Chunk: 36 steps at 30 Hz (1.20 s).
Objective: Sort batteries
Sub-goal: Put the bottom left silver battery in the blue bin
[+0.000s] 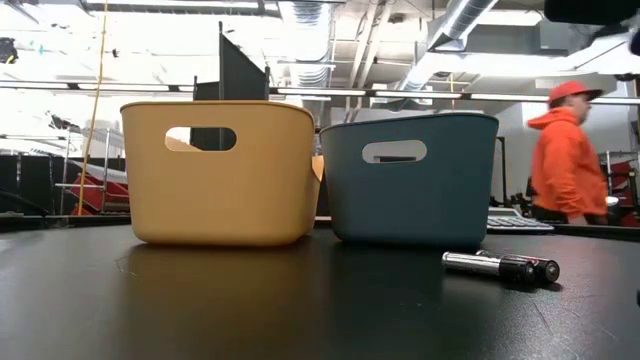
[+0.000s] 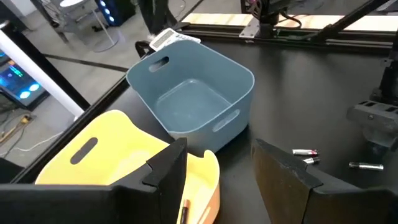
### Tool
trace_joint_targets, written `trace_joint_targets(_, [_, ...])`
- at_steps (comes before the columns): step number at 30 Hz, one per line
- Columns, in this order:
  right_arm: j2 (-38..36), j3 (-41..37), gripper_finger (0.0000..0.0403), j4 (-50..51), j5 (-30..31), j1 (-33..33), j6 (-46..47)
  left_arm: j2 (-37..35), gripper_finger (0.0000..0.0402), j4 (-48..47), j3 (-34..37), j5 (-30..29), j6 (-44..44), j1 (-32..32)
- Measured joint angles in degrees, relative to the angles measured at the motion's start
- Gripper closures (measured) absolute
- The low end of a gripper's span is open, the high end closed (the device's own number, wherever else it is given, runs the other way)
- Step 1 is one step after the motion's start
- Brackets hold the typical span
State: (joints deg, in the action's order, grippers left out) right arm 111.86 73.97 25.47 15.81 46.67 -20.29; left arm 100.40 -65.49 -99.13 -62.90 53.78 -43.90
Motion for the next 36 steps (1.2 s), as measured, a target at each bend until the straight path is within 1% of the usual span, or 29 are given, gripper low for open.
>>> trace_joint_targets(7, [0.1,0.0,0.0163,-4.9,-0.7,-1.6,-2.5,0.0,0.0229,1.4,0.0,1.2,-1.0,0.0])
trace_joint_targets(9, [0.0,0.0,0.0163,-5.7,-2.2,-2.1,-2.6,0.0,0.0229,1.8,0.0,1.2,-1.0,0.0])
trace_joint_targets(13, [0.1,-0.2,0.0163,-3.8,-3.9,-2.2,-4.9,0.0,0.0229,1.9,0.0,1.2,-1.0,0.0])
trace_joint_targets(19, [0.1,-0.2,0.0163,-1.0,-4.0,-2.1,-9.0,0.0,0.0229,2.0,0.0,1.2,-1.0,0.0])
trace_joint_targets(29, [0.1,-0.2,0.0163,1.0,-4.2,-2.4,-21.1,0.0,0.0229,2.0,0.0,1.1,-1.0,0.0])
trace_joint_targets(36, [0.1,-0.2,0.0163,0.9,-7.6,-3.6,-26.9,0.0,0.0229,2.0,0.0,1.1,-0.9,0.0])
